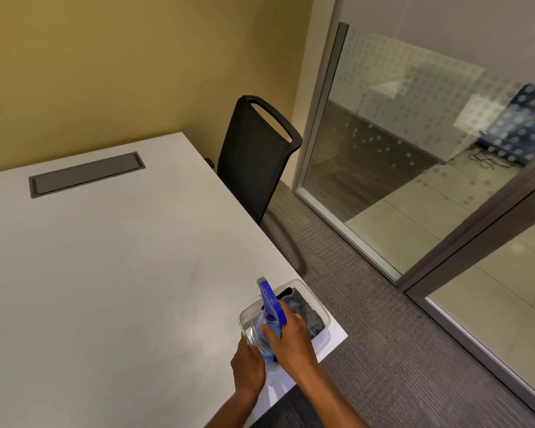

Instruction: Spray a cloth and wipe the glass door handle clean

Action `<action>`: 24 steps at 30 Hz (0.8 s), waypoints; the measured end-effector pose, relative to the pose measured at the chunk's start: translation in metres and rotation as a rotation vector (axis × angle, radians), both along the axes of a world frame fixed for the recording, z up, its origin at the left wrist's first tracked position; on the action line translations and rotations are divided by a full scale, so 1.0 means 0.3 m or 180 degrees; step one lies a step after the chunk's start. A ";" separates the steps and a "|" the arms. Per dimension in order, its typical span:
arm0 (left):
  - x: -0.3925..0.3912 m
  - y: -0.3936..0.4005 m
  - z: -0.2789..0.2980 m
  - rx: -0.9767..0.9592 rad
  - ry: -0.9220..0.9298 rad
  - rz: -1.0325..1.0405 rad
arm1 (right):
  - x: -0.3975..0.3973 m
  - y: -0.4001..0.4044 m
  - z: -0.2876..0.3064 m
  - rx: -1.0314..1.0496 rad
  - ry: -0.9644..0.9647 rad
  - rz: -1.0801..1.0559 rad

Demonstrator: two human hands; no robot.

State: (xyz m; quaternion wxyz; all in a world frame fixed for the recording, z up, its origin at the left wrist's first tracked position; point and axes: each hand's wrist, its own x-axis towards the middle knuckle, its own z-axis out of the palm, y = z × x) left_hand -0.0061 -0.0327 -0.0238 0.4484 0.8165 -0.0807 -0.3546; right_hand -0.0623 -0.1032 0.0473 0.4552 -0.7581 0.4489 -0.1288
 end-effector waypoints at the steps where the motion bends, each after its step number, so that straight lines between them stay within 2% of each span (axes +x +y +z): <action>1: -0.001 -0.001 -0.001 0.0000 -0.0008 0.0012 | -0.001 -0.001 -0.002 -0.0037 0.0025 0.0010; 10: 0.000 0.009 0.012 0.0068 0.0050 -0.0047 | 0.002 -0.002 -0.012 -0.0071 0.0166 0.0049; 14: 0.003 0.005 0.029 0.0193 0.0071 -0.0072 | -0.002 -0.002 -0.004 -0.0031 0.0049 0.0064; 20: 0.005 0.026 0.004 0.0413 -0.0265 -0.0231 | -0.031 -0.007 0.026 0.0251 -0.0200 0.0138; 24: -0.002 0.055 -0.021 0.0609 -0.0739 -0.0385 | -0.083 -0.018 0.029 0.0384 -0.0304 -0.0107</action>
